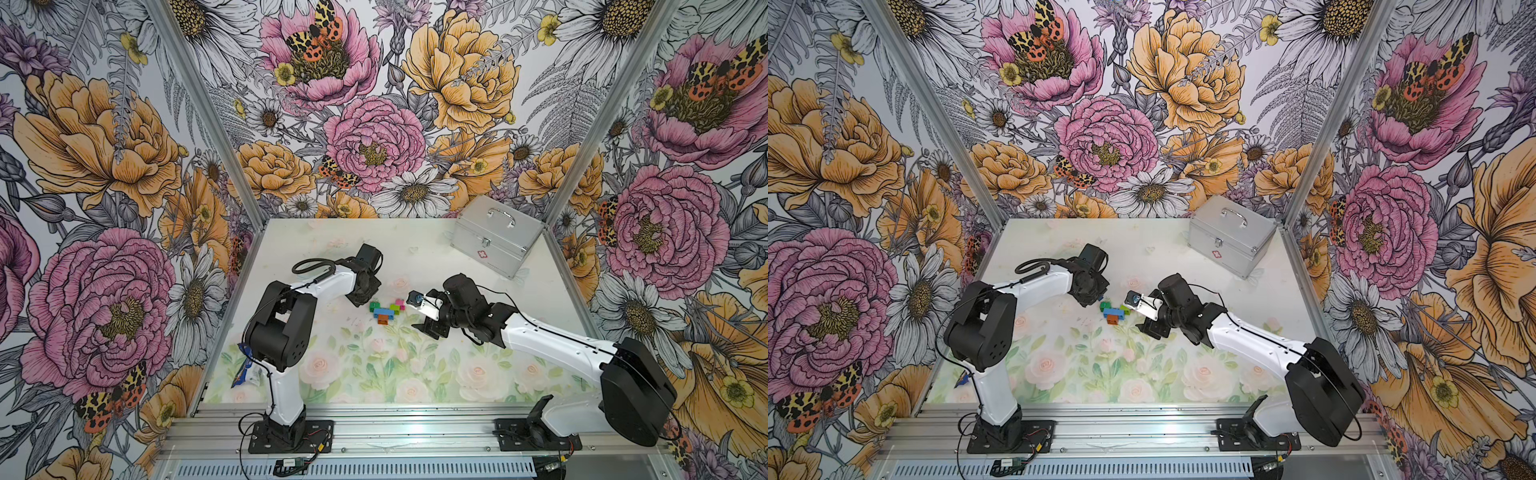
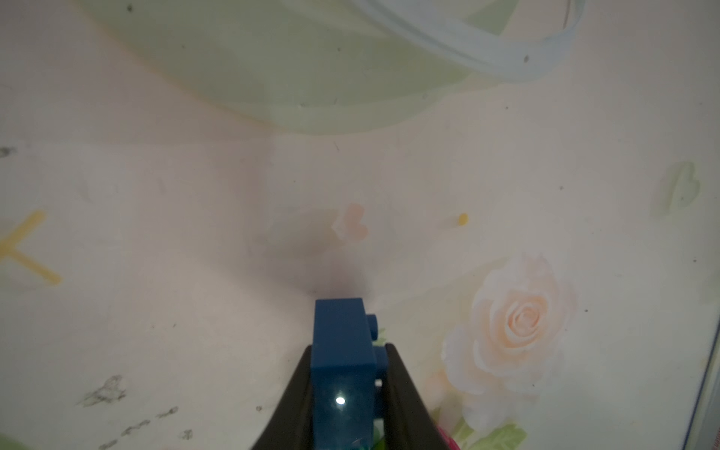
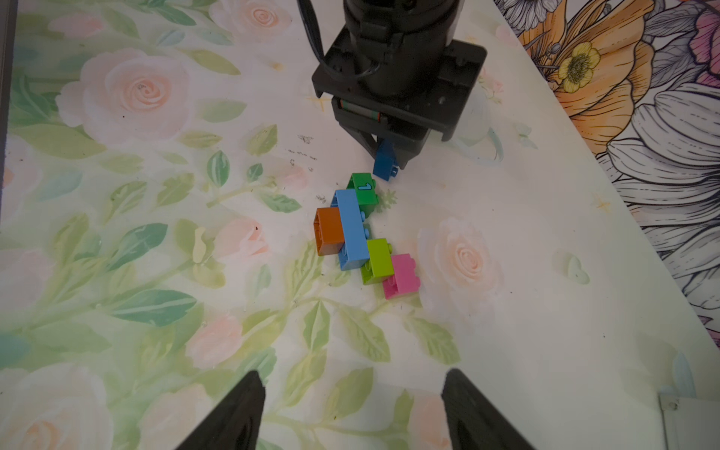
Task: Assemble the letter v with lego
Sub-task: Place the lego brick at the center of the board.
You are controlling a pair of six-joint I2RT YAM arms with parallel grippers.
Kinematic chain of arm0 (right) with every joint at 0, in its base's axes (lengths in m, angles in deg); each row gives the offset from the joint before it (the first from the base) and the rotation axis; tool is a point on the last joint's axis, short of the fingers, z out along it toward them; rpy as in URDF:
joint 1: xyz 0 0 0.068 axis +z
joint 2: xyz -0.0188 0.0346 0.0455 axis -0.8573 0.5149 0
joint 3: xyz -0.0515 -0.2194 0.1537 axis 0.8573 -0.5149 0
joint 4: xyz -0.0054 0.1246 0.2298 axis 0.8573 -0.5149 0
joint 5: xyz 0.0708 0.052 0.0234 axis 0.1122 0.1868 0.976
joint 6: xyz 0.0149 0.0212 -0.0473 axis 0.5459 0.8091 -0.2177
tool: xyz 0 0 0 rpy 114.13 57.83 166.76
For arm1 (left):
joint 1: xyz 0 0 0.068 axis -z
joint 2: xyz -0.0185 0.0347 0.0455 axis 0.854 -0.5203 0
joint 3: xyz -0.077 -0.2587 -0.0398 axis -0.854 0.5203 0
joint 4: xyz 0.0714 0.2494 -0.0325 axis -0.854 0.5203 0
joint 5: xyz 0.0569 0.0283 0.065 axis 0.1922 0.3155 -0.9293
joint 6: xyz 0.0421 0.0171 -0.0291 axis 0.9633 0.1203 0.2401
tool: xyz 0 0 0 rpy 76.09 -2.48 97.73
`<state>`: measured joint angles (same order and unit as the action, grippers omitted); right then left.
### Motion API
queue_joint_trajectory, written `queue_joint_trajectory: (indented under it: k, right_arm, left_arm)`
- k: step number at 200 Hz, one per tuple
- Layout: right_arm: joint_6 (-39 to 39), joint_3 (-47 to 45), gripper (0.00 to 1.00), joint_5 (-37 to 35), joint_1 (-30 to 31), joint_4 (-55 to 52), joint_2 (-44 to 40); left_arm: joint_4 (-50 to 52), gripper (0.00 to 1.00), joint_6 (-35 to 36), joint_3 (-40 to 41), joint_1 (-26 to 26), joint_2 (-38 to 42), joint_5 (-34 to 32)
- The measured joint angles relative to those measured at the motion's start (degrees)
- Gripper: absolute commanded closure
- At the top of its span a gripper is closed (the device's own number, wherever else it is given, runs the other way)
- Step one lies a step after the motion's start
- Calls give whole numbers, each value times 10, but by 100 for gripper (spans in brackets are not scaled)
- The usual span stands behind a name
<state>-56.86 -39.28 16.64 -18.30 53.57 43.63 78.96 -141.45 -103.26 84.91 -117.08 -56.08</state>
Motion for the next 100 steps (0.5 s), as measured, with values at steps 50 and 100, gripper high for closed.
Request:
queue_joint_trajectory:
  k: [50, 100]
  right_arm:
    - [0, -7, 25, 0, 4, 5, -2]
    - [10, -10, 25, -2, 16, 5, -4]
  left_arm:
    - [3, 52, -3, -9, 2, -18, 1]
    - [10, 45, 18, -26, -3, -18, 22]
